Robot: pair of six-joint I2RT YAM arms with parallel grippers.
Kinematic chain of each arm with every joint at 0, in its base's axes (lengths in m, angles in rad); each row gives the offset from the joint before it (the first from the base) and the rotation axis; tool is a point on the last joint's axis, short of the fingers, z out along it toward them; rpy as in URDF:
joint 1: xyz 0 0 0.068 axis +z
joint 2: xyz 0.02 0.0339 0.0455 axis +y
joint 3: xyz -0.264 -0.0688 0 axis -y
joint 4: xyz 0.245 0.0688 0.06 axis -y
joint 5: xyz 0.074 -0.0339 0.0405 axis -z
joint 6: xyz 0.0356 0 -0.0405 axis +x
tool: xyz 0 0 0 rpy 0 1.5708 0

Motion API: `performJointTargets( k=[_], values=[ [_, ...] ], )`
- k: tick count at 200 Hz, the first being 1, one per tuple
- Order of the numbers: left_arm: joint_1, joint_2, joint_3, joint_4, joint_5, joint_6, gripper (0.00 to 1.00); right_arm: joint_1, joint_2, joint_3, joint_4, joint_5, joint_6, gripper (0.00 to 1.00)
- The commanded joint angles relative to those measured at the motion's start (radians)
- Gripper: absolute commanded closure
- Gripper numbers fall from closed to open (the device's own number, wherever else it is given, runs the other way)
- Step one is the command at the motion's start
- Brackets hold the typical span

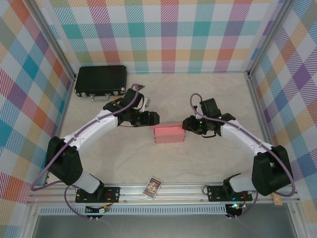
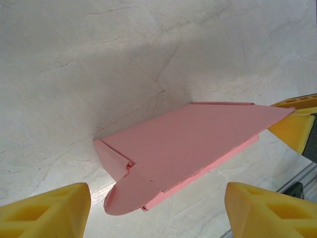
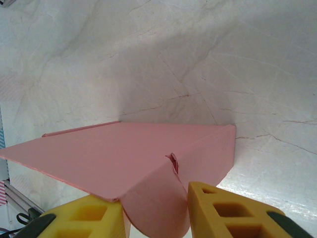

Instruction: Fold the paper box

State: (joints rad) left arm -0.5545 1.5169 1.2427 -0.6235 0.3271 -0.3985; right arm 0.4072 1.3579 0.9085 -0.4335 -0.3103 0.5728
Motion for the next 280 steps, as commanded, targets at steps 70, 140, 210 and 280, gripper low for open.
performJointTargets(
  k=[70,140,210,280],
  values=[
    [-0.006,0.027,-0.027,-0.014,0.099,0.018,0.28,0.005,-0.003,-0.005,0.012,0.002,0.008,0.65],
    [-0.007,0.051,-0.030,0.017,0.130,-0.003,0.31,0.005,0.003,-0.003,0.015,-0.004,0.010,0.65],
    [-0.012,0.065,-0.029,0.057,0.158,-0.042,0.44,0.005,0.004,-0.003,0.022,-0.009,0.016,0.65],
    [-0.016,0.082,-0.026,0.100,0.173,-0.077,0.52,0.006,0.001,0.002,0.021,-0.012,0.021,0.65]
  ],
)
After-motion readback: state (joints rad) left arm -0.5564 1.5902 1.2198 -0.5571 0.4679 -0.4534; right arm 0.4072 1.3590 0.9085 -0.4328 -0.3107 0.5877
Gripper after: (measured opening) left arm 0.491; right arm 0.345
